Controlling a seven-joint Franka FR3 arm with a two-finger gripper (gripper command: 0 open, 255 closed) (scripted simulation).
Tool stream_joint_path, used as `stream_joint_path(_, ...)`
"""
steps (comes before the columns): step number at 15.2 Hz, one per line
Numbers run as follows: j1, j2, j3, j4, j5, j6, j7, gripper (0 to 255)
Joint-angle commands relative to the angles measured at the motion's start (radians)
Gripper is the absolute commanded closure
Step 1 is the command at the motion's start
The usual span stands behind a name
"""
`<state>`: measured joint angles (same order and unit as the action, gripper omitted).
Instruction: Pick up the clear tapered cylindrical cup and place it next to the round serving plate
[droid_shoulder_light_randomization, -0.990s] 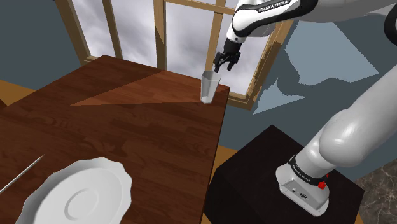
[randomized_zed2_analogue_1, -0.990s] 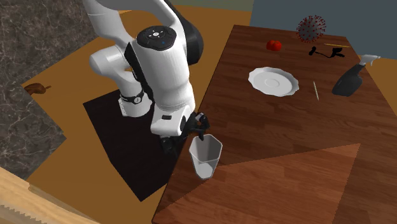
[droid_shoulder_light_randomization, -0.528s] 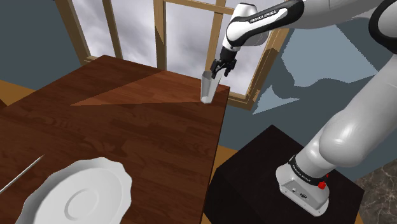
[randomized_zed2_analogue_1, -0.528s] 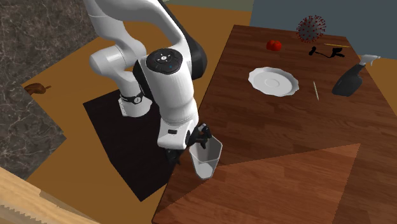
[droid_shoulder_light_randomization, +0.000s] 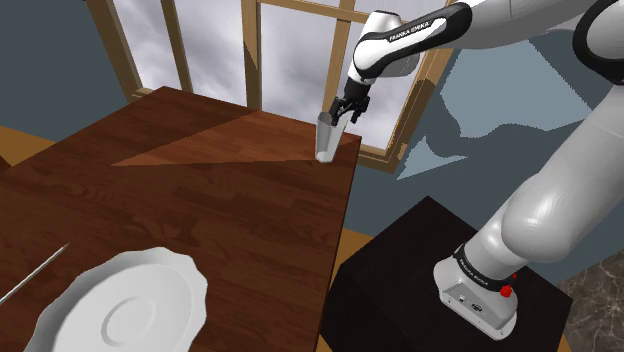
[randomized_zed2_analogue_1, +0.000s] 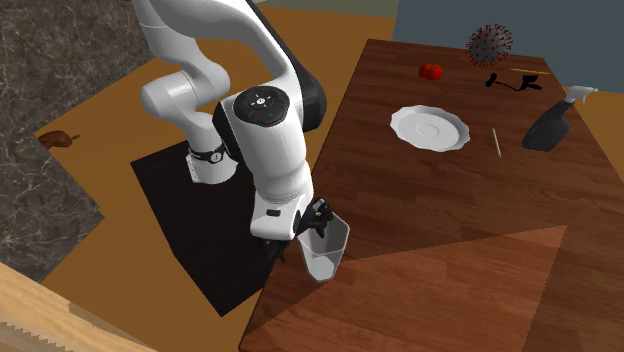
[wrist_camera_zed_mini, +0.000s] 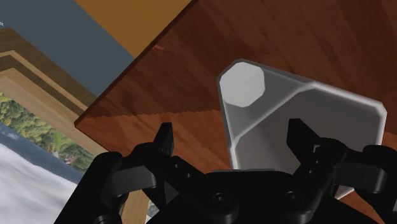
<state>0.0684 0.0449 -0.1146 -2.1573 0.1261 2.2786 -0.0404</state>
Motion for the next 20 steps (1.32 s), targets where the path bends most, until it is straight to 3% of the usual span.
stream_joint_path(1, 0.000, 0.000, 0.000, 0.000, 0.000, 0.000, 0.000, 0)
stream_joint_path(2, 0.000, 0.000, 0.000, 0.000, 0.000, 0.000, 0.000, 255)
stream_joint_path(11, 0.000, 0.000, 0.000, 0.000, 0.000, 0.000, 0.000, 255)
stream_joint_path(20, 0.000, -0.052, -0.001, 0.065, -0.018, -0.115, 0.019, 255)
